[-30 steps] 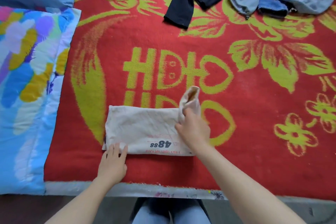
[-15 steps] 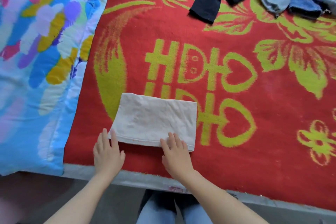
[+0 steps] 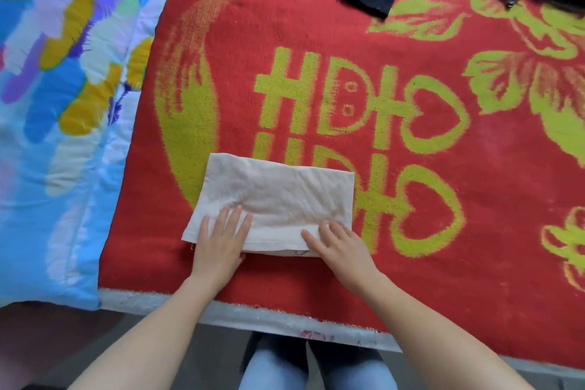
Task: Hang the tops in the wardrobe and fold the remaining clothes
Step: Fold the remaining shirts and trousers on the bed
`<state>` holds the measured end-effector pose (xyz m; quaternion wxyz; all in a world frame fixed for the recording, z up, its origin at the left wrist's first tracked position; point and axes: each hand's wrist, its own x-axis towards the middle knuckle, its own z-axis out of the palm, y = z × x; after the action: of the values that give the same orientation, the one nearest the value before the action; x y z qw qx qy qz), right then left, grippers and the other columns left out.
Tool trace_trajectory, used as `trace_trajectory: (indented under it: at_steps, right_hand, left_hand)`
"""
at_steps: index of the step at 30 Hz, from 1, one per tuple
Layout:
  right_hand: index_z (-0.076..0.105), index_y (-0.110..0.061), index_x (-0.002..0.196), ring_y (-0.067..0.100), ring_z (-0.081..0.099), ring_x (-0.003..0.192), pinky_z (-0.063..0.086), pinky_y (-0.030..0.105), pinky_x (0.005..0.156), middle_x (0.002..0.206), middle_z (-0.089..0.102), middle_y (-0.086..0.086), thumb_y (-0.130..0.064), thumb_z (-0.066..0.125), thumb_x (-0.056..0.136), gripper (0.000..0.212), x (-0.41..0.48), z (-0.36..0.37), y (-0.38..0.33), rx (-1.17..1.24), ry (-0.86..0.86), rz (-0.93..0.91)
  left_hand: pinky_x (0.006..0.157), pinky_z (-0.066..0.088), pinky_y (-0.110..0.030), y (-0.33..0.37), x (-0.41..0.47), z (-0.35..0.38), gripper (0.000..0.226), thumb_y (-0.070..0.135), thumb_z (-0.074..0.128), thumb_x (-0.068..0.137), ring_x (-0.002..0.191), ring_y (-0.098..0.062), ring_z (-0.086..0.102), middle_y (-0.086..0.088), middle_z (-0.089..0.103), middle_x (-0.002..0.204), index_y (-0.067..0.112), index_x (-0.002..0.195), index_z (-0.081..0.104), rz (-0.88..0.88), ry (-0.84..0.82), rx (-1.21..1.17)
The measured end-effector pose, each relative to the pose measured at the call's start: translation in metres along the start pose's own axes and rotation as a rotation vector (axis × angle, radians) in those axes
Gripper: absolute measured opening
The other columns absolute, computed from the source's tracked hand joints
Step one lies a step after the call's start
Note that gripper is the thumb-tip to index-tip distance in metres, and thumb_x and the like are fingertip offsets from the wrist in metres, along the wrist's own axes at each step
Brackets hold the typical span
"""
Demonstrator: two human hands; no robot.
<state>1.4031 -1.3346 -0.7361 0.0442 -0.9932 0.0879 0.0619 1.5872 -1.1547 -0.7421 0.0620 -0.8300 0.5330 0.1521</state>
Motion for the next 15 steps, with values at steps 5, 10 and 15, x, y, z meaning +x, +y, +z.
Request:
trace_trajectory:
  at_steps: [5, 10, 15]
  right_hand:
    - [0.048, -0.018, 0.109, 0.018, 0.051, 0.056, 0.040, 0.026, 0.049, 0.068, 0.053, -0.001, 0.002, 0.059, 0.068, 0.047, 0.001, -0.019, 0.013, -0.063, 0.251, -0.068]
    - [0.047, -0.019, 0.108, 0.018, 0.052, 0.054, 0.034, 0.026, 0.042, 0.068, 0.055, 0.000, 0.002, 0.041, 0.075, 0.039, 0.005, -0.053, 0.022, -0.137, 0.331, -0.153]
    - [0.046, -0.019, 0.107, 0.016, 0.051, 0.054, 0.033, 0.026, 0.040, 0.071, 0.057, -0.001, 0.000, 0.040, 0.075, 0.038, 0.020, -0.114, 0.014, -0.157, 0.403, -0.307]
  left_hand:
    - [0.066, 0.055, -0.039, -0.014, 0.008, 0.000, 0.045, -0.001, 0.032, 0.067, 0.084, -0.034, 0.069, -0.018, 0.069, 0.097, 0.008, 0.109, 0.047, 0.113, 0.315, -0.084]
    - [0.060, 0.054, -0.034, -0.016, -0.007, -0.030, 0.038, -0.001, 0.035, 0.069, 0.076, -0.030, 0.068, -0.014, 0.069, 0.088, 0.007, 0.103, 0.049, 0.149, 0.478, -0.065]
    - [0.060, 0.054, -0.034, -0.011, -0.060, -0.083, 0.037, 0.001, 0.035, 0.069, 0.073, -0.029, 0.068, -0.012, 0.070, 0.084, 0.009, 0.103, 0.048, -0.013, 0.586, -0.034]
